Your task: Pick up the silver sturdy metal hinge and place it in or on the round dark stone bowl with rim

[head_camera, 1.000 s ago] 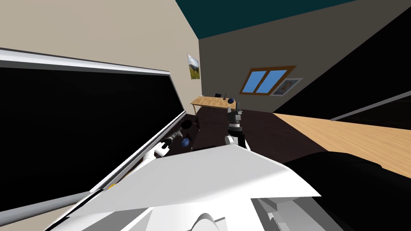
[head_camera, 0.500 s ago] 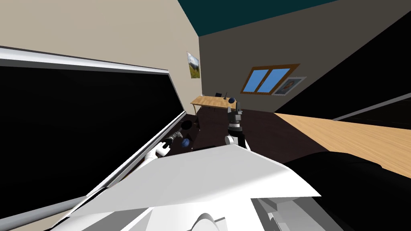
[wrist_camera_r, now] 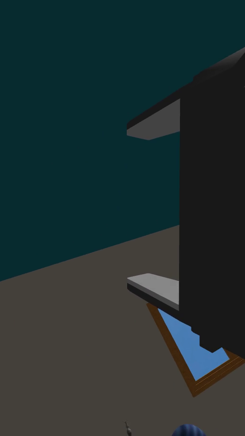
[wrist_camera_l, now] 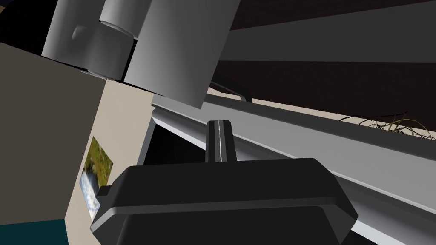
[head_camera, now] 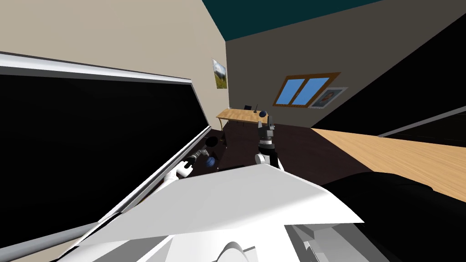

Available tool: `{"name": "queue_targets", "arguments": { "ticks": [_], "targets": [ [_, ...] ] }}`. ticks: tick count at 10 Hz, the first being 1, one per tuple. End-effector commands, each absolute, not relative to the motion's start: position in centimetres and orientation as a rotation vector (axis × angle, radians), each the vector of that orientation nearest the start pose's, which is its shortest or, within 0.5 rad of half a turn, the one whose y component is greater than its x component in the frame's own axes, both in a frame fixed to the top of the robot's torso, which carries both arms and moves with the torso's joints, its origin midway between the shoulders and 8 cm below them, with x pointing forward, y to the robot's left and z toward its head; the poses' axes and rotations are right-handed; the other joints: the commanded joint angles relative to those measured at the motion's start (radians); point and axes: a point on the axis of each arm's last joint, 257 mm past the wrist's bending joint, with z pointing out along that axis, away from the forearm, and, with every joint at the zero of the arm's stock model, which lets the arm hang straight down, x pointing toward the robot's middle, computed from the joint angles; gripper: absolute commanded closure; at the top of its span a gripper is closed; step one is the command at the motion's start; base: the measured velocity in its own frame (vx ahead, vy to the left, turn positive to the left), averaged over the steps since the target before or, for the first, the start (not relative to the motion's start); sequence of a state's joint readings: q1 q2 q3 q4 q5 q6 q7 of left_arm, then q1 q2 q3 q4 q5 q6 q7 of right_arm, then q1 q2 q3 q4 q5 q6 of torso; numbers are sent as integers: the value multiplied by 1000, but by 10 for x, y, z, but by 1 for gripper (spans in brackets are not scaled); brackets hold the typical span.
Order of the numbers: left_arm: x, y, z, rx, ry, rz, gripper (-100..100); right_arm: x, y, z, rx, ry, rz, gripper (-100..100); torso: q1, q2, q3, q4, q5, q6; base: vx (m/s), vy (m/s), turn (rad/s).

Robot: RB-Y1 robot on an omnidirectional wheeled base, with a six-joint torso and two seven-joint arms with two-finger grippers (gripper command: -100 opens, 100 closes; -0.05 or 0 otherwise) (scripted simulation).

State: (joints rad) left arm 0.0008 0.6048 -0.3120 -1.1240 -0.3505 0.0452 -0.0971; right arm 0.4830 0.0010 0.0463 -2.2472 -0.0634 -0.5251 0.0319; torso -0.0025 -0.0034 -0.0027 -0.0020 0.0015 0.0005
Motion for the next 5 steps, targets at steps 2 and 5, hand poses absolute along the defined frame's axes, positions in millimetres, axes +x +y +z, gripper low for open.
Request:
{"name": "queue_targets", "arguments": {
  "ticks": [2,5],
  "targets": [
    [462,400,-436,-519,2067,-221,-100,349,-271,20,688,575,1366,0,1,6,3,1,0,0,-153,19,86],
    [475,387,-423,-513,2048,-243,-100,349,-271,20,688,575,1366,0,3,15,9,3,0,0,-217,44,74]
  ]
}}
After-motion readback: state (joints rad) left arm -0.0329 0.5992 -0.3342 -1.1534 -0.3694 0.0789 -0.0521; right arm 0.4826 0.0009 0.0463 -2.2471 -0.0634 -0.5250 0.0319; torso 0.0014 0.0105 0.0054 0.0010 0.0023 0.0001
